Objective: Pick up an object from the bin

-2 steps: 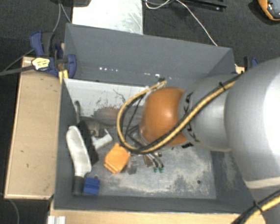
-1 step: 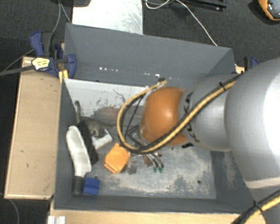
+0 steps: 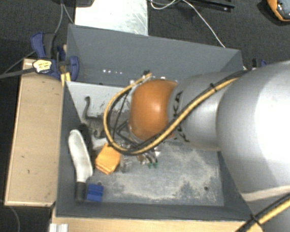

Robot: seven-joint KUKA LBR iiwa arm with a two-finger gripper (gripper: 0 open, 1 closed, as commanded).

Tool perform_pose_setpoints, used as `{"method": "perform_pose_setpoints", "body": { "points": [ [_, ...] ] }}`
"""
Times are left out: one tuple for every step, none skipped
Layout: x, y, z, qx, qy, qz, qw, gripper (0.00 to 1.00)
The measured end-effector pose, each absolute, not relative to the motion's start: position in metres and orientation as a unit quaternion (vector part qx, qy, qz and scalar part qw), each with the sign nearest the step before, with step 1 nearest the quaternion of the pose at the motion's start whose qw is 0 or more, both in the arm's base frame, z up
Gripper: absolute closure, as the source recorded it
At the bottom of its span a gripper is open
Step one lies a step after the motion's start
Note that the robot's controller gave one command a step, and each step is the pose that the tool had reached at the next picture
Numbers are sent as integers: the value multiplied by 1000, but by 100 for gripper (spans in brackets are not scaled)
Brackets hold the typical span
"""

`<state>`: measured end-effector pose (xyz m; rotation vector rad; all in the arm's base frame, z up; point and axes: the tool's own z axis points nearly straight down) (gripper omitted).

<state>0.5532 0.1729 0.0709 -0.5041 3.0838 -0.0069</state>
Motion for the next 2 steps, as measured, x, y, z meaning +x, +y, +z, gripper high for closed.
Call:
{"method": "perform_pose_setpoints", "body": {
  "points": [
    [581, 211, 72, -199, 980, -15, 10, 100],
    [589, 219, 70, -199, 980, -8, 6, 100]
  ]
}}
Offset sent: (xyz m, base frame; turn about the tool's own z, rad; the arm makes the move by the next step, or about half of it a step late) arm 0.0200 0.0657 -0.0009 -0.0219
